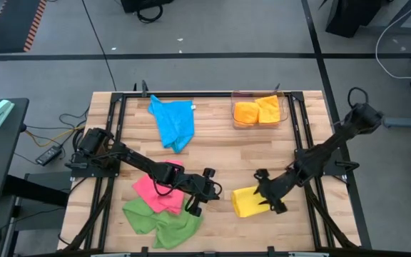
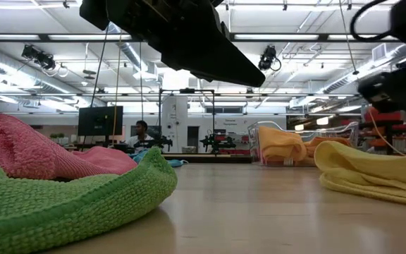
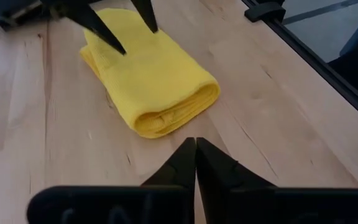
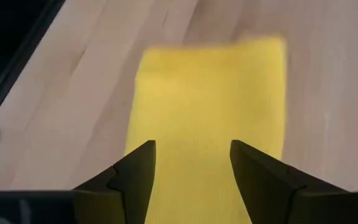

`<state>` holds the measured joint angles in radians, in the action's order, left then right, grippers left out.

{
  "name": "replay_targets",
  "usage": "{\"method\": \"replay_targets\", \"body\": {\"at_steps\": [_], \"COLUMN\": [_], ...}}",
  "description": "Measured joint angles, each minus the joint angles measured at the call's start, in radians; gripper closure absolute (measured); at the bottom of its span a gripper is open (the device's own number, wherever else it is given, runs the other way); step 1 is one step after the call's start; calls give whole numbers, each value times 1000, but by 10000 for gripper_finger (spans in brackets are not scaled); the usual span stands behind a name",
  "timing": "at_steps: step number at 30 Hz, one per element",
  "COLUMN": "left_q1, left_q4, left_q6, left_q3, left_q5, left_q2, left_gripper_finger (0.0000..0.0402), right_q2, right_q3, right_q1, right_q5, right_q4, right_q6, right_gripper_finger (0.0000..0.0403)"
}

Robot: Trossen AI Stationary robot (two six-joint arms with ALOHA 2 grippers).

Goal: Fold microfiber towels
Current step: Fold the yellow microfiber cloth

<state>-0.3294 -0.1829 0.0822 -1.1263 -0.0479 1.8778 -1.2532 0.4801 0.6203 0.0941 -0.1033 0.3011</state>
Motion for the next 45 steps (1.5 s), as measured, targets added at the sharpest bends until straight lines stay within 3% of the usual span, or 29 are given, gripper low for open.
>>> {"method": "replay_targets", "body": {"at_steps": [4, 12, 20, 25, 31, 41, 45], "left_q1": [0, 0, -2, -2, -2, -2, -2], "left_q4": [2, 1, -5, -12, -12, 2, 3], "left_q6": [0, 5, 8, 8, 8, 8, 7], "left_q3": [0, 0, 1, 1, 1, 1, 0], "left_q5": [0, 0, 0, 0, 0, 0, 0], "left_q2": [0, -5, -26, -29, -29, -29, -29], "left_gripper_finger": [375, 387, 377, 370, 377, 371, 366], "right_q2": [13, -145, -177, -181, -140, -68, -75], "right_q3": [-2, -21, -14, -14, 7, 69, 37], "right_q1": [45, 37, -103, -256, -371, -268, -184], "right_q5": [-10, 32, 59, -20, -32, -39, 102], "right_q4": [-115, -50, 57, 88, 57, -108, -167], "right_q6": [36, 43, -320, -600, -680, -594, -555], "right_gripper_finger": [187, 187, 187, 187, 187, 187, 187]}}
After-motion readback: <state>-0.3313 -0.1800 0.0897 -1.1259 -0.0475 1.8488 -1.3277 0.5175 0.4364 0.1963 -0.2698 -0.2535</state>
